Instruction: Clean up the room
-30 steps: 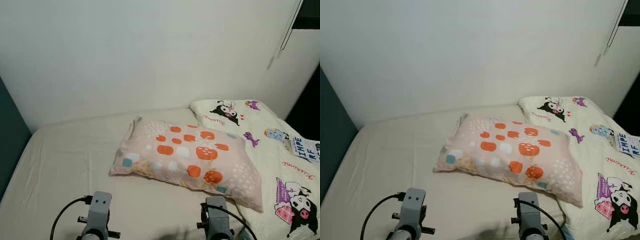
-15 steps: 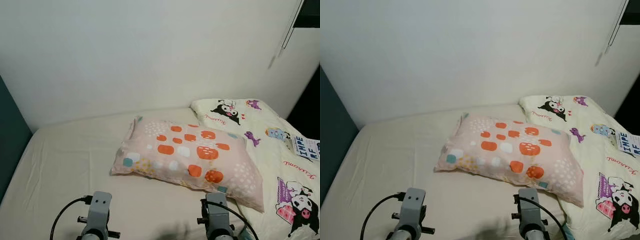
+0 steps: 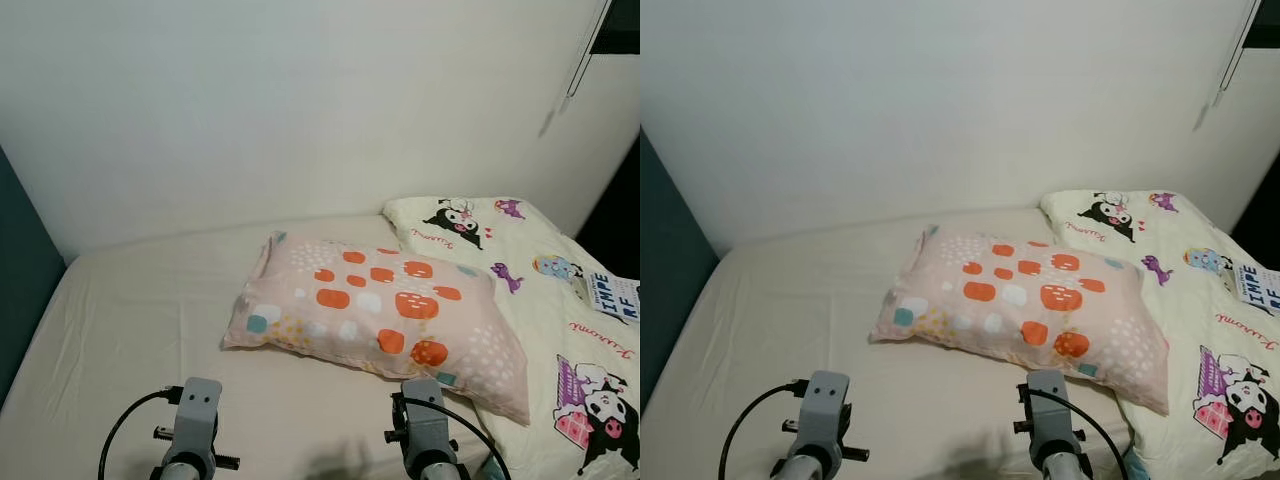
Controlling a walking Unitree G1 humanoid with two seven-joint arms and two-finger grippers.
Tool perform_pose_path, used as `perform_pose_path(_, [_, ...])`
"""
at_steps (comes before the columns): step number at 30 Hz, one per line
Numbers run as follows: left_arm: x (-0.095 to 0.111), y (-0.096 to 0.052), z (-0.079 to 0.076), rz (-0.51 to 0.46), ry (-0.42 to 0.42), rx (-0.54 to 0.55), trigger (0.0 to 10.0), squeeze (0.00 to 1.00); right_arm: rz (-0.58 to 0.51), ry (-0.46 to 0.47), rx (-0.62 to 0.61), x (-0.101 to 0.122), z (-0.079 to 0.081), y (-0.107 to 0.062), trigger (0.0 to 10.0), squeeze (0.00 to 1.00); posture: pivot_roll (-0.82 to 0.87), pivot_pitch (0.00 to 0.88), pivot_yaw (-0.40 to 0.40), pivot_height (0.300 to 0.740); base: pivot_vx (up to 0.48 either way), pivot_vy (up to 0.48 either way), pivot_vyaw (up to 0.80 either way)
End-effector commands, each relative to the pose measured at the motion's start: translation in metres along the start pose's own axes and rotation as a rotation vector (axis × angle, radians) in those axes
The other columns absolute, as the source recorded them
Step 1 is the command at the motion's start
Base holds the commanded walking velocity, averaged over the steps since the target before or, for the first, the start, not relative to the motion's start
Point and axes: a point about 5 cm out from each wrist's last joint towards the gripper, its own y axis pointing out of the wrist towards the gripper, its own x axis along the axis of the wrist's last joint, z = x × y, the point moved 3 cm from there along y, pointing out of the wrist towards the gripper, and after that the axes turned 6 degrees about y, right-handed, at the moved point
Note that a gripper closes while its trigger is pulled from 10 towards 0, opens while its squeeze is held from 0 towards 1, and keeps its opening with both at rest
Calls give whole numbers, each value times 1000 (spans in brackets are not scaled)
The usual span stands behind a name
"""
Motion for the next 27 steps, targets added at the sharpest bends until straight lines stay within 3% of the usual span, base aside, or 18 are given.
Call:
perform_pose_path(1, [-1, -2, -2, -7, 4, -11, 10000, 0, 8, 19, -13, -2, -2, -1, 10000, 0, 18, 117, -22, 740, 0, 0, 0])
perform_pose_path(27, [4, -2, -2, -19, 27, -19, 10000, 0, -1, 60, -18, -2, -4, -2, 10000, 0, 26, 121, -17, 676, 0, 0, 0])
